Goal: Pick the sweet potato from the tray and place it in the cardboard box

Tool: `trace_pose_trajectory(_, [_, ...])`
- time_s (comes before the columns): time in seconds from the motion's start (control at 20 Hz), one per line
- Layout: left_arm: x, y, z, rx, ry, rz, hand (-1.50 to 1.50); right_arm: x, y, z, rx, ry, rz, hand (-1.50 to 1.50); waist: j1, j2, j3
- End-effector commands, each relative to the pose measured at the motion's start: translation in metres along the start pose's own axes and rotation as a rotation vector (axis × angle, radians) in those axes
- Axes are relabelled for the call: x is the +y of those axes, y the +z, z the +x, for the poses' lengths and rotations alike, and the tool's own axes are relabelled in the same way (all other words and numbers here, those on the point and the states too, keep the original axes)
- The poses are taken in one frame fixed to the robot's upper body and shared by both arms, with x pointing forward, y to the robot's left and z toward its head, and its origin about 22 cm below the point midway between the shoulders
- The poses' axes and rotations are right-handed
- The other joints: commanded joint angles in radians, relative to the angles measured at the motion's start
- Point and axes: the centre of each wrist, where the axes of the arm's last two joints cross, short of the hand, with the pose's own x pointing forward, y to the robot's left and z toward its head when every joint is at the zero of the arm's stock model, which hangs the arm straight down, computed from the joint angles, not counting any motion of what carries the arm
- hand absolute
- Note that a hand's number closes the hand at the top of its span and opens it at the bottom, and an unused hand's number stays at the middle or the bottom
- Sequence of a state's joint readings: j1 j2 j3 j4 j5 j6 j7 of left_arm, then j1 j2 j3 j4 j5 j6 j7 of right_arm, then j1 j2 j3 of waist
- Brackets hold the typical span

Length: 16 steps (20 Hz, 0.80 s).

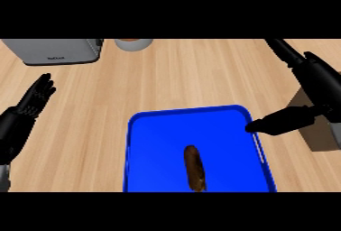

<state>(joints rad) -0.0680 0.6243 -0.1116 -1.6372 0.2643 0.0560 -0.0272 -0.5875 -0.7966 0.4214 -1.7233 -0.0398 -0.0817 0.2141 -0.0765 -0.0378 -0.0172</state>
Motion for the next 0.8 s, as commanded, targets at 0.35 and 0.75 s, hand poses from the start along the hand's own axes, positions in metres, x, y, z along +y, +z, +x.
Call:
trace_pose_trajectory(0.35, [-0.042,-0.019,-0.004,-0.087,-0.038,-0.128,0.0,0.052,0.048,0.093,-0.072,0.59,0.216,-1.5,0.038,0.027,0.012])
trace_pose_trajectory(0.75, [-0.057,-0.034,0.008,-0.118,-0.017,-0.153,0.0,0.107,0.051,0.118,0.115,0.898,0.528,-1.5,0.075,0.029,0.009])
